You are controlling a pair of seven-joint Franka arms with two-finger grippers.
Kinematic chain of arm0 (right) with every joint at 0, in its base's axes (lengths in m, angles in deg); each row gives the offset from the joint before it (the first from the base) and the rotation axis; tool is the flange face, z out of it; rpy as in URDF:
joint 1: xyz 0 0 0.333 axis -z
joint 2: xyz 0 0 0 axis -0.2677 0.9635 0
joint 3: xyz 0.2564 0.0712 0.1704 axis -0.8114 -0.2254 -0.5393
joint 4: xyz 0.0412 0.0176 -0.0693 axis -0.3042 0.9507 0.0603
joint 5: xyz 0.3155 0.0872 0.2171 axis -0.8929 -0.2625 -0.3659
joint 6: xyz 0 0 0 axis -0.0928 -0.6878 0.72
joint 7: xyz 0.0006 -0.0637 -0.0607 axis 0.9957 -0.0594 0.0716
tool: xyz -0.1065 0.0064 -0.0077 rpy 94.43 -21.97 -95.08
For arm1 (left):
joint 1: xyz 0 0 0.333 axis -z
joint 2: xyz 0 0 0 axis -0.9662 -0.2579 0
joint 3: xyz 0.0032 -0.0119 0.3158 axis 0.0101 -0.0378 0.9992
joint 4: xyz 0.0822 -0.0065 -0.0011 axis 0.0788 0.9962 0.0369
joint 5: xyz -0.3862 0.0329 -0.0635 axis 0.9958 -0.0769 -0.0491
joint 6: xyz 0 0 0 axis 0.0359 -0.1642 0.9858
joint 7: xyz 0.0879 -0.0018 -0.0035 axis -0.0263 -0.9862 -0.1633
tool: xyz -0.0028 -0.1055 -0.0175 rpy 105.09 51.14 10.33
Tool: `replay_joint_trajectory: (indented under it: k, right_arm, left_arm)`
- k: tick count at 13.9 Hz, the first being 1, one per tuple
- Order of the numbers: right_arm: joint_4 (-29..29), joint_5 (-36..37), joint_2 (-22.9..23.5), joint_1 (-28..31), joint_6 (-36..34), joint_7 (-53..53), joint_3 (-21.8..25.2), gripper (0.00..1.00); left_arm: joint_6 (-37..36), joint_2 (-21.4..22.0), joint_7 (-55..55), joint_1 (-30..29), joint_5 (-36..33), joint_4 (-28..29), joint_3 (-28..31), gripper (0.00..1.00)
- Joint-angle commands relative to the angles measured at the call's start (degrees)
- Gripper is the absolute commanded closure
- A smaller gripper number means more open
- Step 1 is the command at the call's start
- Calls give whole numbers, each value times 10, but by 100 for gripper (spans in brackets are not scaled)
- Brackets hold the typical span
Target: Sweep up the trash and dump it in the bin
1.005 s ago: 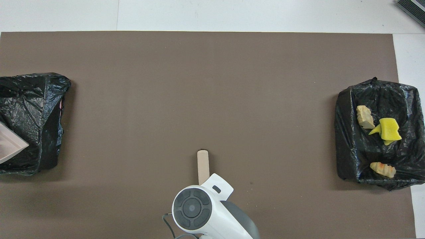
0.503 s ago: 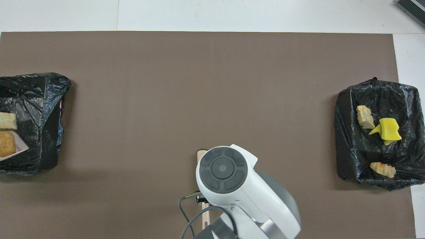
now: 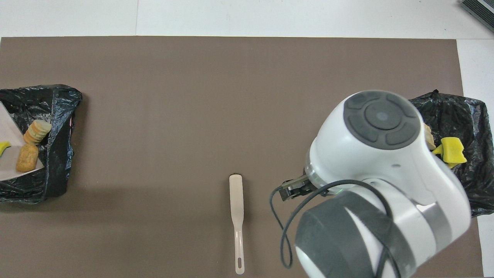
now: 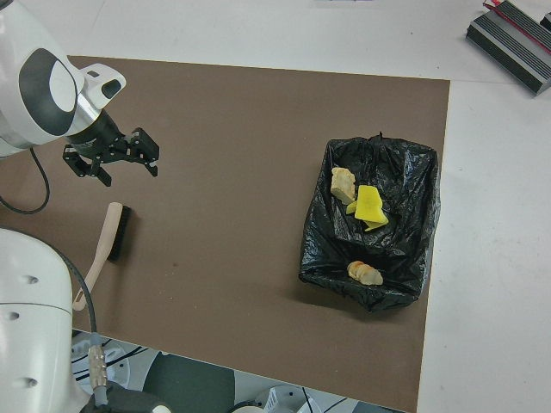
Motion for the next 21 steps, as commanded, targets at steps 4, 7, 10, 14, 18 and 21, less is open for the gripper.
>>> replay_joint_trajectory:
  k: [4,7,10,14,18,21]
  right_arm:
    - [-47,42,12,105,-15,161,-6,0]
    - [-62,50,13,146,-3,176,-5,0]
    - [-65,49,13,190,33,150,-4,0]
    - [-63,39,13,231,55,64,-4,0]
    - [-52,8,-8,248,45,61,2,0]
    - [-7,-24,-36,256,55,52,5,0]
  left_arm:
    - [20,-9,-55,5,40,-16,6,100]
    - [13,-17,-53,1,39,-24,7,100]
    - [-13,-11,-58,-1,-30,-20,7,100]
    - [-11,-22,-178,2,-35,-35,8,100]
    - [-168,-21,-21,32,-97,-39,6,100]
    - [-244,-24,7,54,-90,-46,1,100]
